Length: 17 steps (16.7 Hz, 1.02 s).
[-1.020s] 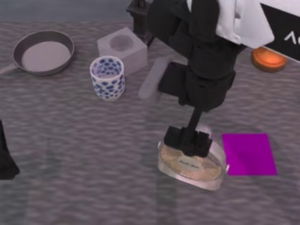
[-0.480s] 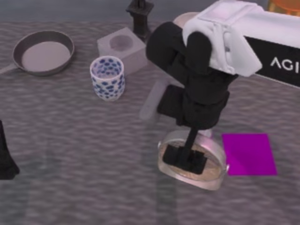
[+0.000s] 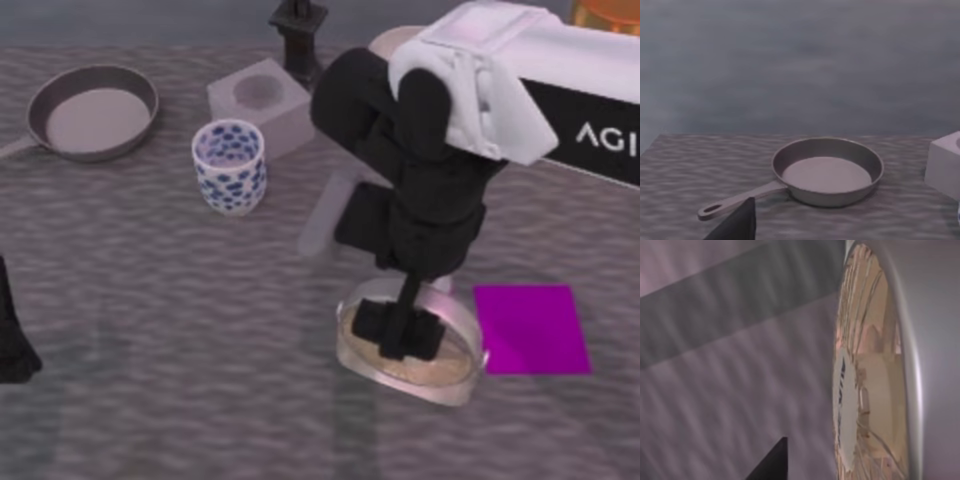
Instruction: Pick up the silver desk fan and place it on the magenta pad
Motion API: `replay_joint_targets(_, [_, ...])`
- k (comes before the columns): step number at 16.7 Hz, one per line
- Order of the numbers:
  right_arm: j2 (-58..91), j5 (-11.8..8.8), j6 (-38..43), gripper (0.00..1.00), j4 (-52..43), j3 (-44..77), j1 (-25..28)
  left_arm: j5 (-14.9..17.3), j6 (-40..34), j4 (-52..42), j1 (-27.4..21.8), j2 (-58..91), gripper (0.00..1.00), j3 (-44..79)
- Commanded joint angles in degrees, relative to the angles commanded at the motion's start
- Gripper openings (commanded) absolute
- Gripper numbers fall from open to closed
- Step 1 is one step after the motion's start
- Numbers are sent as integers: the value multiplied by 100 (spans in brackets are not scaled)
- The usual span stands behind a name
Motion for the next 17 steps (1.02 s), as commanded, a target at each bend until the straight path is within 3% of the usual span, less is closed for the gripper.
replay_joint_targets(8, [0,0,0,2,0,0,0,0,0,0,0,0,100,0])
replay_joint_targets(17, [-3,-1,7,0,-3,2,-11,0,0,0,0,0,100,0])
